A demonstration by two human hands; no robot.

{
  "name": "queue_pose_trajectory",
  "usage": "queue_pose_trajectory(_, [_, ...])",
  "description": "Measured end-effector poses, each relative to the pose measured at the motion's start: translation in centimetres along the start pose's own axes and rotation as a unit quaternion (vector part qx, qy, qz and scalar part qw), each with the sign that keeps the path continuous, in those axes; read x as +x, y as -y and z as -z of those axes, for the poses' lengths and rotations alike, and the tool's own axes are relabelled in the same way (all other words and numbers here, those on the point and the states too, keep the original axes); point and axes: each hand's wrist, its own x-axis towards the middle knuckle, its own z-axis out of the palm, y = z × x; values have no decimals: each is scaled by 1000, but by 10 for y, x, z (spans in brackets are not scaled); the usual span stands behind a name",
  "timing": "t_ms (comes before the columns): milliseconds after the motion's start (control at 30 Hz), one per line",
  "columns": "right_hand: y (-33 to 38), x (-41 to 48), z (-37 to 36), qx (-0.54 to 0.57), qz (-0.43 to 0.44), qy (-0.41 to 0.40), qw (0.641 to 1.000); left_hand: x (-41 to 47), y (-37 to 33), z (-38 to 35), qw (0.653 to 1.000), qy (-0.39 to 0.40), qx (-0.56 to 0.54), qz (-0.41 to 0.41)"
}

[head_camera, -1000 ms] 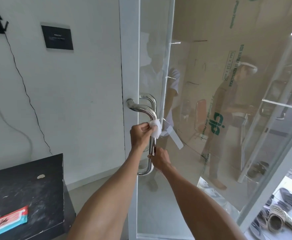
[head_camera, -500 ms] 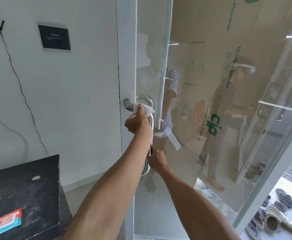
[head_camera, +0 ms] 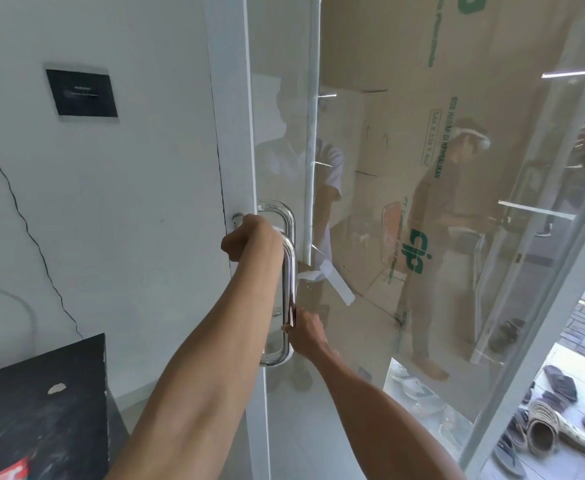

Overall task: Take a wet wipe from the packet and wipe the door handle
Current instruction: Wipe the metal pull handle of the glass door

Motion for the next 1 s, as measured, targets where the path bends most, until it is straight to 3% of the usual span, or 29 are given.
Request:
queue_pose_trajectory(133, [-3, 4, 1, 5, 10, 9, 1000, 19, -11, 7, 989, -96, 62, -93])
queue_pose_trajectory(333, [2, 4, 11, -18, 75, -11, 997, 40, -22, 16, 929, -38, 287, -229])
queue_pose_trajectory(433, [28, -4, 26, 65, 128, -137, 980, 48, -29, 16, 908, -12, 345, -238])
queue_pose_trajectory(533, [77, -7, 54, 140, 207, -302, 920, 60, -36, 18, 903, 13, 366, -224])
queue_pose_trajectory(600, [112, -3, 70, 149, 256, -359, 885, 69, -37, 19, 909, 26, 352, -222])
queue_pose_trajectory(667, [143, 3, 78, 121, 282, -358, 882, 76, -37, 21, 928, 37, 302, -216])
queue_pose_trajectory(767, [175, 11, 85, 41, 268, -268, 924, 88, -38, 24, 951, 46, 205, -225])
queue_pose_trajectory(867, [180, 16, 88, -61, 253, -220, 940, 97, -46, 26, 929, 40, 218, -296])
queue_pose_trajectory(1000, [164, 15, 88, -76, 293, -253, 919, 112, -61, 26, 900, 148, 215, -350])
